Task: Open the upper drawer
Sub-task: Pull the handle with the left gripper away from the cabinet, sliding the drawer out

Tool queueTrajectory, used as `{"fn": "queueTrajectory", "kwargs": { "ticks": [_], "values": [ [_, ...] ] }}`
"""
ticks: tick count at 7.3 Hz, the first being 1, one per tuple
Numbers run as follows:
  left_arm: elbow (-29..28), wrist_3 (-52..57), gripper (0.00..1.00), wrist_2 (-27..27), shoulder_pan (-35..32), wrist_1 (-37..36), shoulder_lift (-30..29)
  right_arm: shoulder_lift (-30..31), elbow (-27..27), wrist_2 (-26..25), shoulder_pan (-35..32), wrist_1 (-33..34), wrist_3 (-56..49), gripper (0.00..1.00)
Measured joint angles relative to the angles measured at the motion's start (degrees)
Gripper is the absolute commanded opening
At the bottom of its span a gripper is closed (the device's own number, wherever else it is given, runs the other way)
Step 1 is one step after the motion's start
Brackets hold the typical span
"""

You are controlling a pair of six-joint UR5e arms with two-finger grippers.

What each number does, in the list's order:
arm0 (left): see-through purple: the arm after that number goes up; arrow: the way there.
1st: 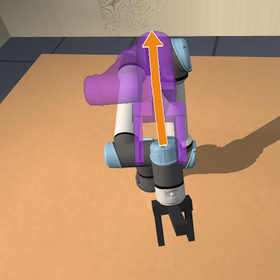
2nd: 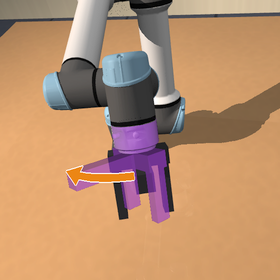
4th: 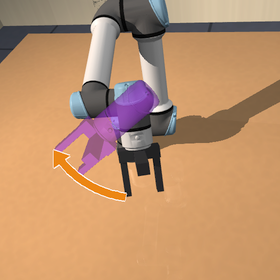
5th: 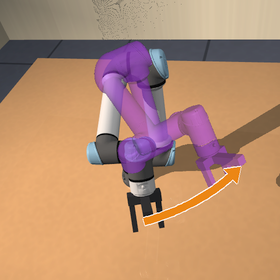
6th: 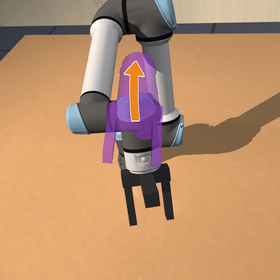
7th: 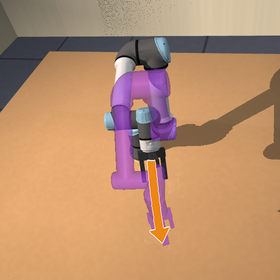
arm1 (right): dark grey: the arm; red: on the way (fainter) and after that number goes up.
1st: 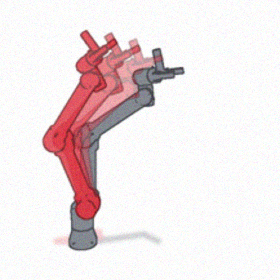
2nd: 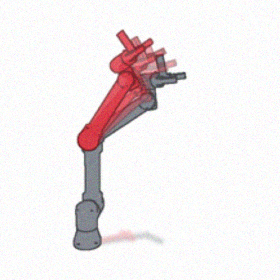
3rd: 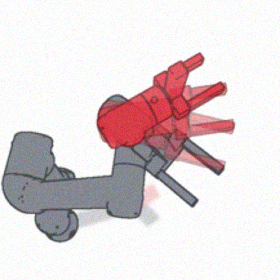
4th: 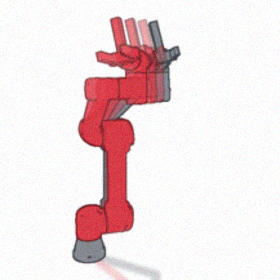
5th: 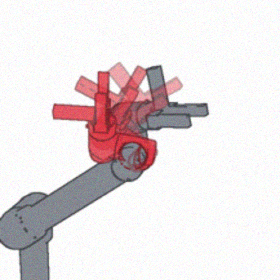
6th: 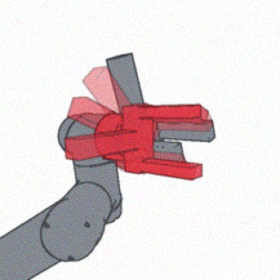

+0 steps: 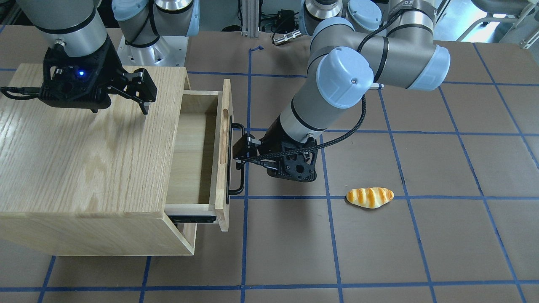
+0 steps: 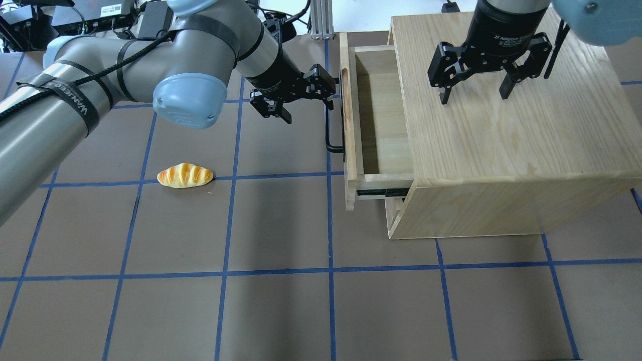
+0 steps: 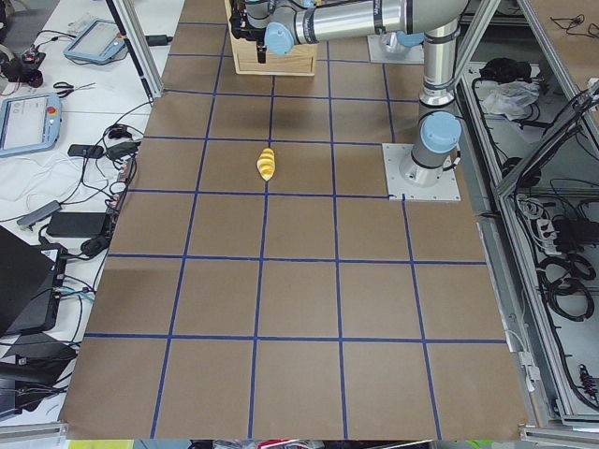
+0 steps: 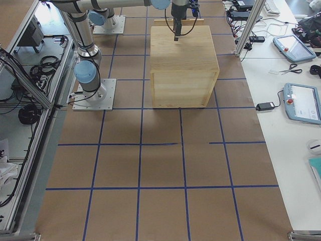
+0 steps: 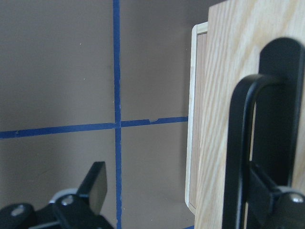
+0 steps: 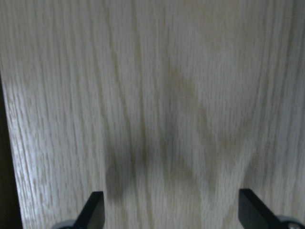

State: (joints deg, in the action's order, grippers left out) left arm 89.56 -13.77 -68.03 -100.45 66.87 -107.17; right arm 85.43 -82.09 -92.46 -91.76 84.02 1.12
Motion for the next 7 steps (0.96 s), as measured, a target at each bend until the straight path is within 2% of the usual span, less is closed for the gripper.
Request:
{"fn": "queueTrajectory", "kwargs": {
  "ticks": [7],
  "values": [
    [2.26,3.89,1.0,-1.37,2.47,3.62,1.96,0.0,-0.02,0.0,0.0,0.0,-0.04,1.0]
  ]
}}
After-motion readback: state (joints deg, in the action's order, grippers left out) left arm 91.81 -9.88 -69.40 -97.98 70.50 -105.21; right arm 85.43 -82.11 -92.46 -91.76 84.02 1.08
